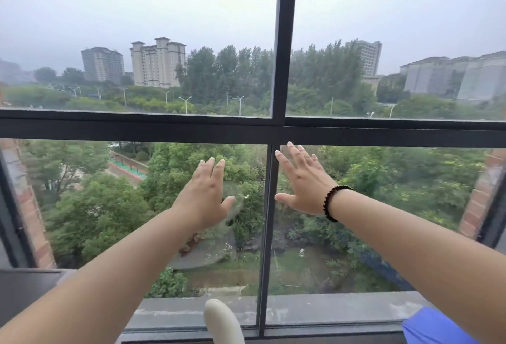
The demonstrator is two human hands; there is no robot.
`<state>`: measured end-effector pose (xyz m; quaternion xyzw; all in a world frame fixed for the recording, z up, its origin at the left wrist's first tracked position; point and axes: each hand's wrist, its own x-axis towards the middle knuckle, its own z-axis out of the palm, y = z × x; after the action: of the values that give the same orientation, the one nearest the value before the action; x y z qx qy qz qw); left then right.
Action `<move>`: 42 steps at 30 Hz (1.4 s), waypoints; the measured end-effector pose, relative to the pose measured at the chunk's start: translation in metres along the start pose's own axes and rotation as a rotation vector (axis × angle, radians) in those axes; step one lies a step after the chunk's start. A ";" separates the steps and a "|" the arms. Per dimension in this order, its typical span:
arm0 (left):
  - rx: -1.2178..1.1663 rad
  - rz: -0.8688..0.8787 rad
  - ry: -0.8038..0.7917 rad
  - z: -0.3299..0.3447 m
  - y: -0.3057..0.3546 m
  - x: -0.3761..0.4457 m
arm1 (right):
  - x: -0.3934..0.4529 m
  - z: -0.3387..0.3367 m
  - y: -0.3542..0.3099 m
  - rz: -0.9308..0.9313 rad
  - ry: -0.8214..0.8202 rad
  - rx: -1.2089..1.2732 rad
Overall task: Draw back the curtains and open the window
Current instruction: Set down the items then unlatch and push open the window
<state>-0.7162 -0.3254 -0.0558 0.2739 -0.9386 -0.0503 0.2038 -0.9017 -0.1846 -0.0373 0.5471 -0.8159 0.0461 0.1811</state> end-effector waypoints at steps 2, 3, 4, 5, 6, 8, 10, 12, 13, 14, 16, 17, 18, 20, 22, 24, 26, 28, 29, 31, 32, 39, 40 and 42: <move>-0.013 0.054 0.007 0.010 0.026 0.019 | -0.009 -0.006 0.028 0.037 -0.001 -0.024; -0.021 0.078 0.014 0.014 0.038 0.028 | -0.012 -0.010 0.040 0.058 -0.006 -0.038; -0.034 0.105 0.017 0.018 0.050 0.037 | -0.016 -0.013 0.053 0.079 -0.004 -0.053; -0.044 0.129 0.019 0.021 0.062 0.046 | -0.020 -0.017 0.066 0.102 -0.007 -0.065; -0.051 0.145 0.020 0.022 0.071 0.052 | -0.022 -0.019 0.074 0.120 -0.007 -0.073; -0.065 0.186 0.023 0.027 0.089 0.066 | -0.028 -0.025 0.094 0.163 0.007 -0.088; -0.070 0.226 0.033 0.028 0.103 0.074 | -0.033 -0.029 0.108 0.197 0.014 -0.096; -0.059 0.276 0.056 0.029 0.116 0.085 | -0.038 -0.032 0.123 0.237 0.019 -0.093; -0.051 0.297 0.075 0.029 0.120 0.090 | -0.039 -0.032 0.130 0.257 0.019 -0.091; -0.052 0.310 0.091 0.030 0.124 0.096 | -0.039 -0.032 0.136 0.273 0.018 -0.090; -0.069 0.316 0.102 0.031 0.128 0.107 | -0.037 -0.031 0.145 0.292 0.012 -0.098; -0.082 0.315 0.100 0.033 0.129 0.113 | -0.035 -0.030 0.150 0.299 0.012 -0.103; -0.092 0.321 0.098 0.037 0.130 0.123 | -0.030 -0.029 0.156 0.307 0.013 -0.108; -0.079 0.341 0.099 0.039 0.131 0.137 | -0.020 -0.027 0.164 0.315 0.015 -0.111; -0.068 0.367 0.114 0.044 0.131 0.158 | -0.004 -0.023 0.173 0.317 0.025 -0.120; -0.057 0.376 0.125 0.046 0.131 0.178 | 0.012 -0.019 0.180 0.314 0.034 -0.118; -0.045 0.371 0.126 0.050 0.128 0.199 | 0.030 -0.016 0.187 0.307 0.044 -0.123; -0.032 0.368 0.131 0.054 0.123 0.223 | 0.054 -0.012 0.196 0.299 0.061 -0.130; -0.017 0.372 0.138 0.056 0.119 0.236 | 0.066 -0.010 0.199 0.297 0.072 -0.129; -0.001 0.381 0.162 0.056 0.114 0.252 | 0.081 -0.007 0.202 0.293 0.089 -0.116; -0.013 0.384 0.193 0.057 0.109 0.266 | 0.094 -0.003 0.206 0.292 0.109 -0.102; 0.013 0.400 0.358 0.037 0.089 0.337 | 0.160 -0.004 0.225 0.240 0.214 -0.057; 0.028 0.397 0.359 0.033 0.088 0.342 | 0.168 -0.008 0.227 0.233 0.238 -0.054; 0.051 0.379 0.367 0.028 0.087 0.352 | 0.187 -0.018 0.234 0.209 0.282 -0.045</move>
<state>-1.0409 -0.4403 0.0622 0.1028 -0.9213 0.0628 0.3697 -1.1728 -0.2509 0.0729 0.4434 -0.8357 0.1225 0.3001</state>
